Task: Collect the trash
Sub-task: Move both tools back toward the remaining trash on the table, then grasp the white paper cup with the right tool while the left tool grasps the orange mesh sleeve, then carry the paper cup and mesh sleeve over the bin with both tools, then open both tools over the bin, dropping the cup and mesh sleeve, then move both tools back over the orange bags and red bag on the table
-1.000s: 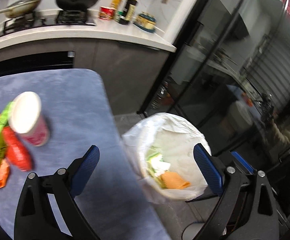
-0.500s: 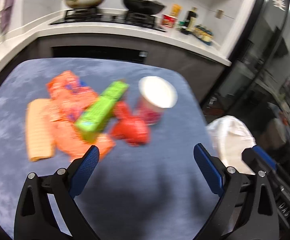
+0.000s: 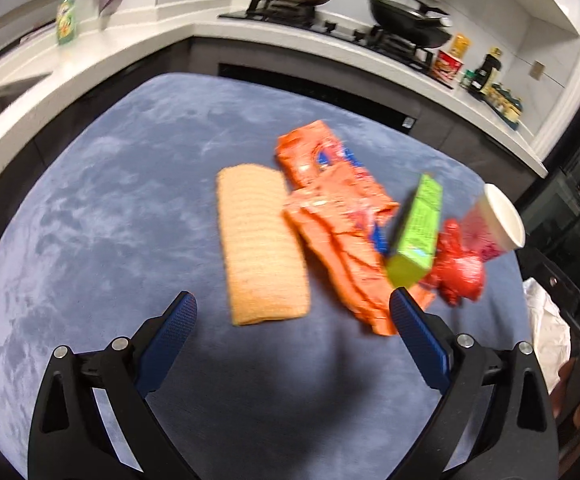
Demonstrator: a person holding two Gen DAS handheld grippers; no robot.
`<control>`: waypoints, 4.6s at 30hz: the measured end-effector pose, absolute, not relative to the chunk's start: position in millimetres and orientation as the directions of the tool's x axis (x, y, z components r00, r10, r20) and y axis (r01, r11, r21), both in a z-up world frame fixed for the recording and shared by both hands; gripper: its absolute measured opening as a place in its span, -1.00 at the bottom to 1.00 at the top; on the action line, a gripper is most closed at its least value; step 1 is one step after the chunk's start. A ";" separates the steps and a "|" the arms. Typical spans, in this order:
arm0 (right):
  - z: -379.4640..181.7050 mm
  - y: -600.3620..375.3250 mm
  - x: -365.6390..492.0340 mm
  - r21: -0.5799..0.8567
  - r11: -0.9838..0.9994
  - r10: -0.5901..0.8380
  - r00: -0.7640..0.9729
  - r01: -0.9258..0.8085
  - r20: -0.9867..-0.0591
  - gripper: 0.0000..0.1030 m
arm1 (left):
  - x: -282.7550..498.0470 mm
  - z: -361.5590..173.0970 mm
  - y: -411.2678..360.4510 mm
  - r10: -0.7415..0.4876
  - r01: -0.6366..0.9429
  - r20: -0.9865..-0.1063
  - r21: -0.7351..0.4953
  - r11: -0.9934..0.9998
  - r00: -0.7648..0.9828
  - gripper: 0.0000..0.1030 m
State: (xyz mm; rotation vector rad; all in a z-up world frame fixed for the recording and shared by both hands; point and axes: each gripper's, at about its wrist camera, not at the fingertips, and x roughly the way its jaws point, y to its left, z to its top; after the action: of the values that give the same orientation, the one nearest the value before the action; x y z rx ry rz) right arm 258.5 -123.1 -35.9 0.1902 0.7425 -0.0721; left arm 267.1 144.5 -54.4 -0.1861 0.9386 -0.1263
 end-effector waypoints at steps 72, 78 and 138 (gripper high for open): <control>-2.3 -316.7 43.0 0.181 0.826 -0.326 0.714 0.533 -0.619 -0.06 | 136.6 26.4 -129.8 -0.639 0.730 -0.671 -0.211 0.650 0.375 -0.55; -13.0 -366.6 46.5 0.215 0.776 -0.356 0.693 0.593 -0.627 -0.06 | 143.0 -2.5 -210.6 -0.674 0.789 -0.690 -0.248 0.563 0.264 -0.54; -47.8 -105.9 245.8 0.149 0.985 0.044 0.722 0.083 -0.690 0.41 | 279.1 -49.5 130.1 -0.153 0.015 -0.785 -0.181 0.983 0.601 0.75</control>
State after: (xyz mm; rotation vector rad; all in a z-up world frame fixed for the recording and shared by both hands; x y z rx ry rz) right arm 245.8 -105.9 -47.8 0.1744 0.7646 -0.0213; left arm 279.1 130.1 -49.5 -0.1615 0.9226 -0.0979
